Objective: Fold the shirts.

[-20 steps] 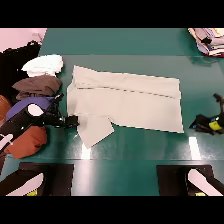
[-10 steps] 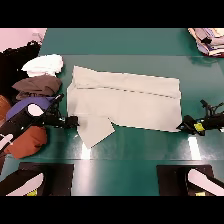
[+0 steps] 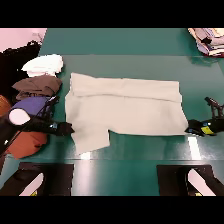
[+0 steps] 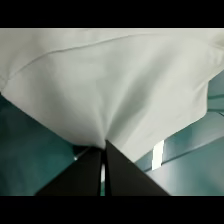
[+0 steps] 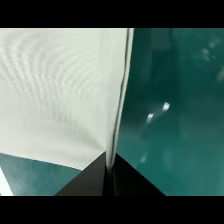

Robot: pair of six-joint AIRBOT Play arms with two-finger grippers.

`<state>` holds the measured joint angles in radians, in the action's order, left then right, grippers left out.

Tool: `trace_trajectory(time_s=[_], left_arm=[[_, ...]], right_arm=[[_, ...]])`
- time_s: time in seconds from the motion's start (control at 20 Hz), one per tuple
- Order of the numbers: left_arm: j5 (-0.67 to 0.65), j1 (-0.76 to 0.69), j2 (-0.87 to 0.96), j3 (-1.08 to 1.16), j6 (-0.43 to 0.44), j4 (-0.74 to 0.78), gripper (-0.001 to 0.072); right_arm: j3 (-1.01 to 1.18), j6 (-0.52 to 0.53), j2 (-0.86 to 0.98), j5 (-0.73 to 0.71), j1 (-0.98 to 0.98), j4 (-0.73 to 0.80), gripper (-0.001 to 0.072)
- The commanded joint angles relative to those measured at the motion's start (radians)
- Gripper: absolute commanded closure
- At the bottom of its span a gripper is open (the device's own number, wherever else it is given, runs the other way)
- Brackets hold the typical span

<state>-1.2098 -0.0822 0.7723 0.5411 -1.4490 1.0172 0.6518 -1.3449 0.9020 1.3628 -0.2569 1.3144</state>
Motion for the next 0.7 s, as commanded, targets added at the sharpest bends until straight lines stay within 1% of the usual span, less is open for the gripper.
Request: trace_trajectory(time_s=[0.0,0.1,0.15,0.25,0.35,0.45,0.55,0.65], left_arm=[[-0.211,0.0,-0.168,-0.025,-0.1,-0.01,0.0685],[-0.265,0.0,-0.218,0.004,-0.108,-0.041,0.0685],[-0.258,0.0,-0.218,0.037,-0.107,-0.037,0.0685],[-0.177,0.0,-0.19,0.115,-0.096,-0.019,0.0685],[-0.064,0.0,-0.12,0.185,-0.059,0.005,0.0685],[0.034,0.0,-0.009,0.241,-0.017,0.008,0.0684],[0.113,0.0,0.134,0.301,0.021,0.009,0.0683],[0.171,0.0,0.289,0.372,0.038,0.008,0.0683]], right_arm=[[0.002,-0.008,-0.169,0.153,0.002,0.173,0.0694],[0.005,-0.012,-0.252,0.189,0.002,0.18,0.0694],[0.01,-0.018,-0.275,0.19,0.002,0.171,0.0695],[0.052,-0.043,-0.268,0.182,0.002,0.169,0.0694],[0.123,-0.045,-0.188,0.162,0.002,0.144,0.0694],[0.196,-0.044,-0.072,0.103,0.002,0.088,0.0694],[0.274,-0.044,0.064,0.027,0.002,0.015,0.0694],[0.36,-0.043,0.208,-0.01,0.002,-0.066,0.0694]])
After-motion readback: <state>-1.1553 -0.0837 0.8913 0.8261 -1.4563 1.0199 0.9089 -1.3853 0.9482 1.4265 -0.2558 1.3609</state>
